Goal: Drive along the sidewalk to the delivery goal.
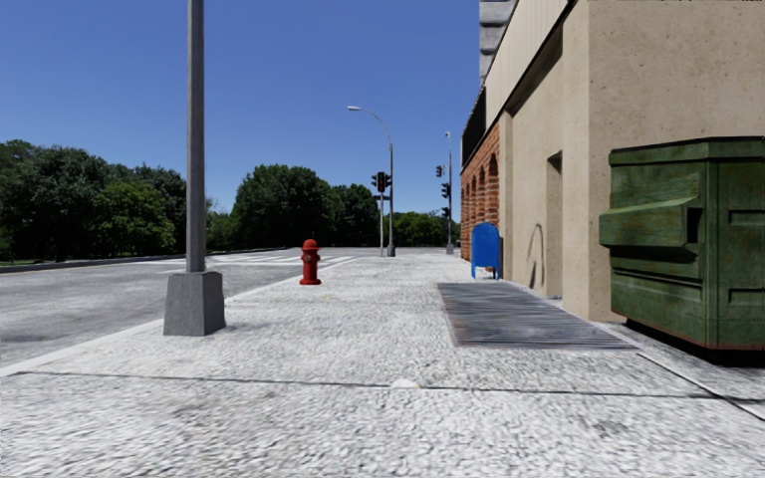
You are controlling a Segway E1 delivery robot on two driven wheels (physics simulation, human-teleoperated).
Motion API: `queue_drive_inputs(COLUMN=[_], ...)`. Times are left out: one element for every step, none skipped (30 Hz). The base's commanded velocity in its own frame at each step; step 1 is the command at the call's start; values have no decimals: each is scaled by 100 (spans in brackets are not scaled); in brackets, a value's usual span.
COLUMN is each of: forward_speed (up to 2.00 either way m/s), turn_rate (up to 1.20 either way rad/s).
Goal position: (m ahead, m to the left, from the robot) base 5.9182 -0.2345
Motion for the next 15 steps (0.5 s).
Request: queue_drive_inputs(forward_speed=[200, 200, 200, 200, 200, 200, 200, 200, 200, 200, 200, 200, 200, 200, 200], turn_rate=[-58, -84, -98, -103, -54, -54, 0, 0, 0, 0, 0, 0, 0, 0, 0])
